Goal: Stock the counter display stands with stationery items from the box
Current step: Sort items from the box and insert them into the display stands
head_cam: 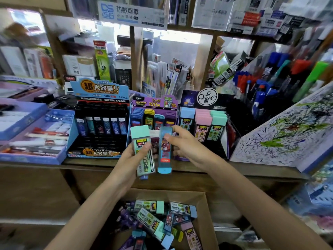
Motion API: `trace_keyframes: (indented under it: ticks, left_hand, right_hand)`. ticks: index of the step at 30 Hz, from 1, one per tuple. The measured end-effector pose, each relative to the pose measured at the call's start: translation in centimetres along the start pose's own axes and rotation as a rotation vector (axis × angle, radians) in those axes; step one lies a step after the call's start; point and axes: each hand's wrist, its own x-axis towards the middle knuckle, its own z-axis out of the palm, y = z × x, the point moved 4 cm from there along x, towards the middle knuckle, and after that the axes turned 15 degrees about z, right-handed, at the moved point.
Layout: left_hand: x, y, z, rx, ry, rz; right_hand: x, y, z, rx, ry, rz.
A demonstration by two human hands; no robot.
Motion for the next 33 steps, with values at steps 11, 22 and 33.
trace_keyframes:
  ticks: [11,22,33]
  left_hand:
    - [0.7,0.8,-2.4,0.025,0.122,0.115]
    - [0.9,0.1,-3.1,0.004,0.059,0.028]
    - [0.7,-0.3,-4.4,-0.011,0.092,-0.031]
  right_hand:
    - [0.8,1.0,2.4,-0.187,-0.162,-0.002]
    - [1.9,-0.1,-1.3,0.235,0.098,-0.028]
    - [5.3,-7.4,-4.2,-0.372,0.51,-0.337]
